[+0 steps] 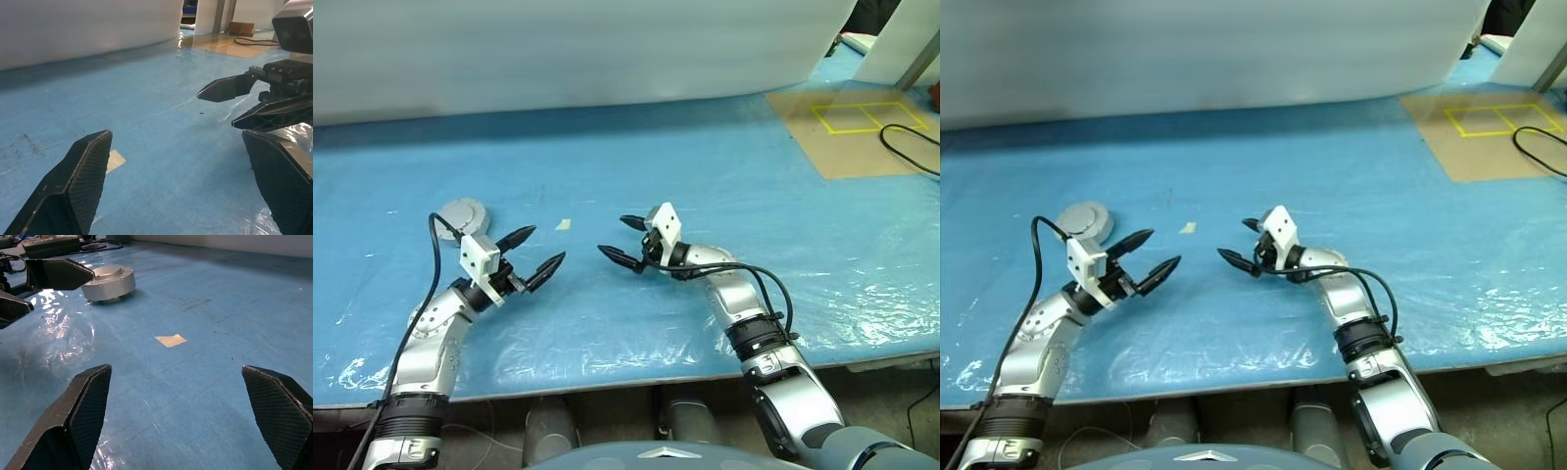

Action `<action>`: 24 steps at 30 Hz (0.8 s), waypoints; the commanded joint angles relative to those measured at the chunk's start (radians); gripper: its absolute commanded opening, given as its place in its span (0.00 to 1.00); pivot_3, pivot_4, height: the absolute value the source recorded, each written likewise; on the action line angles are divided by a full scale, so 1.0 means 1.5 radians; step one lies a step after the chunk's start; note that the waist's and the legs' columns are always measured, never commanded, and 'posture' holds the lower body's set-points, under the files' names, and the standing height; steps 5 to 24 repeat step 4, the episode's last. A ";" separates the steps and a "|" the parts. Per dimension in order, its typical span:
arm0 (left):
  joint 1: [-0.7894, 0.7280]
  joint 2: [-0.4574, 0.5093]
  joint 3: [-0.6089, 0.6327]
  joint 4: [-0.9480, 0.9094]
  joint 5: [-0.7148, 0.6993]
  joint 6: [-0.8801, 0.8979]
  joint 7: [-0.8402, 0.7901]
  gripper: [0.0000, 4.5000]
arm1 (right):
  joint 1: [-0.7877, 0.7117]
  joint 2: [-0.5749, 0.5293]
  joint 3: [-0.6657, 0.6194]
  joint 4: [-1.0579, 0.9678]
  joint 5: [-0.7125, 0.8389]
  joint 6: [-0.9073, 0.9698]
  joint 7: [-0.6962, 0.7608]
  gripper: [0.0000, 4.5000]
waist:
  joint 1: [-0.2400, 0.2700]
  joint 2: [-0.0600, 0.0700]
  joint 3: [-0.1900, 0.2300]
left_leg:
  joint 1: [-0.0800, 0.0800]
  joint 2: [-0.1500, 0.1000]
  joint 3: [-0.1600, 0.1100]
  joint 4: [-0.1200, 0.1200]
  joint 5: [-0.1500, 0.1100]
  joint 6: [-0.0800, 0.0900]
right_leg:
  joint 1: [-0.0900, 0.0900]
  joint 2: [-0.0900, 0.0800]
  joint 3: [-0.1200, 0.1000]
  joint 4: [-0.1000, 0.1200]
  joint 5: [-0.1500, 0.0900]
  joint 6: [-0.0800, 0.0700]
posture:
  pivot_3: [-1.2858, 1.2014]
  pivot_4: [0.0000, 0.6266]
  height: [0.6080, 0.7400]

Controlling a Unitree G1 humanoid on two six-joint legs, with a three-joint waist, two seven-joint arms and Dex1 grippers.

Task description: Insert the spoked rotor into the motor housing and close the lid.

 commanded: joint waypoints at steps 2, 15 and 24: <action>0.011 -0.004 0.000 -0.040 0.002 -0.001 0.007 1.00 | -0.014 0.002 0.000 -0.004 -0.001 -0.016 0.010 1.00 | 0.000 0.000 0.000 | 0.000 0.000 0.000 0.000 0.000 0.000 | 0.000 0.000 0.000 0.000 0.000 0.000 | 0.52 0.24 1.00; 0.014 -0.005 -0.001 -0.044 0.002 0.000 0.008 1.00 | -0.015 0.002 0.001 -0.004 -0.001 -0.016 0.012 1.00 | 0.000 0.000 0.000 | 0.000 0.000 0.000 0.000 0.000 0.000 | 0.000 0.000 0.000 0.000 0.000 0.000 | 0.52 0.24 1.00; 0.014 -0.005 -0.001 -0.044 0.002 0.000 0.008 1.00 | -0.015 0.002 0.001 -0.004 -0.001 -0.016 0.012 1.00 | 0.000 0.000 0.000 | 0.000 0.000 0.000 0.000 0.000 0.000 | 0.000 0.000 0.000 0.000 0.000 0.000 | 0.52 0.24 1.00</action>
